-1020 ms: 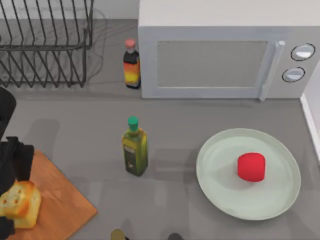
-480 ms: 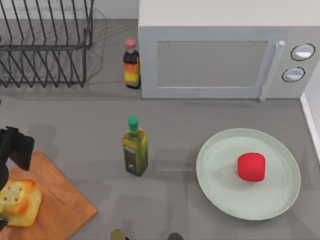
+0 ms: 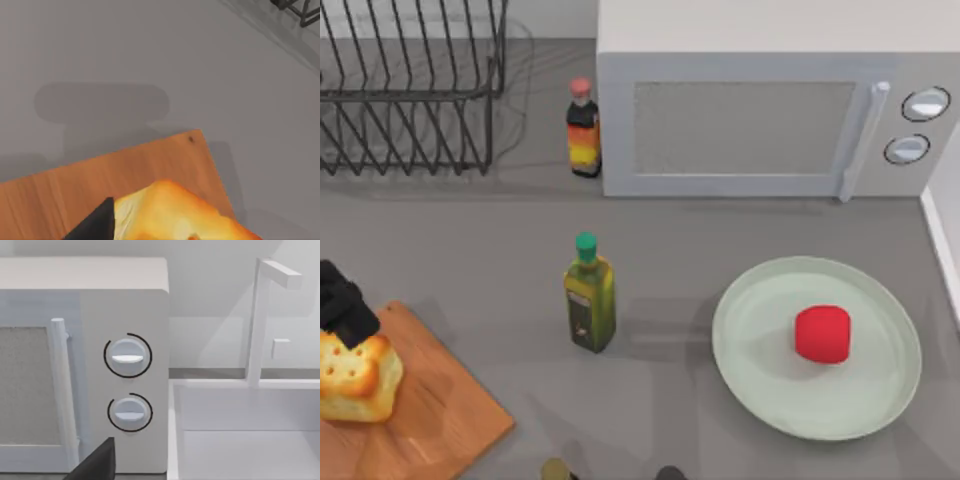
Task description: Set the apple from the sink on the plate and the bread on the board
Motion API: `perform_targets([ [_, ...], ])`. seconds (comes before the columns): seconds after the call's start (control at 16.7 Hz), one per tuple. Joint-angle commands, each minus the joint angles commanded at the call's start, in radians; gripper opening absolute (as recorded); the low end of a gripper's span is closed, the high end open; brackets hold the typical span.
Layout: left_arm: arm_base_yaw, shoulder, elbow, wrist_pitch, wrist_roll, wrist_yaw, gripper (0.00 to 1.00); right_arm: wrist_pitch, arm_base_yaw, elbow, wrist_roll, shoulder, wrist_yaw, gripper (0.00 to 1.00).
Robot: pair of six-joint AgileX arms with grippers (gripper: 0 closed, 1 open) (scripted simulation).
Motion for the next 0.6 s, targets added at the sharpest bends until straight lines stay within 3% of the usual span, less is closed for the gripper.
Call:
perform_targets([
  [0.3, 0.026, -0.424, -0.208, 0.241, 0.437, -0.003, 1.00, 0.000, 0.000, 0.000, 0.000, 0.000, 0.000, 1.00],
  [0.6, 0.038, -0.600, -0.311, 0.378, 0.614, -0.002, 1.00, 0.000, 0.000, 0.000, 0.000, 0.000, 0.000, 1.00],
])
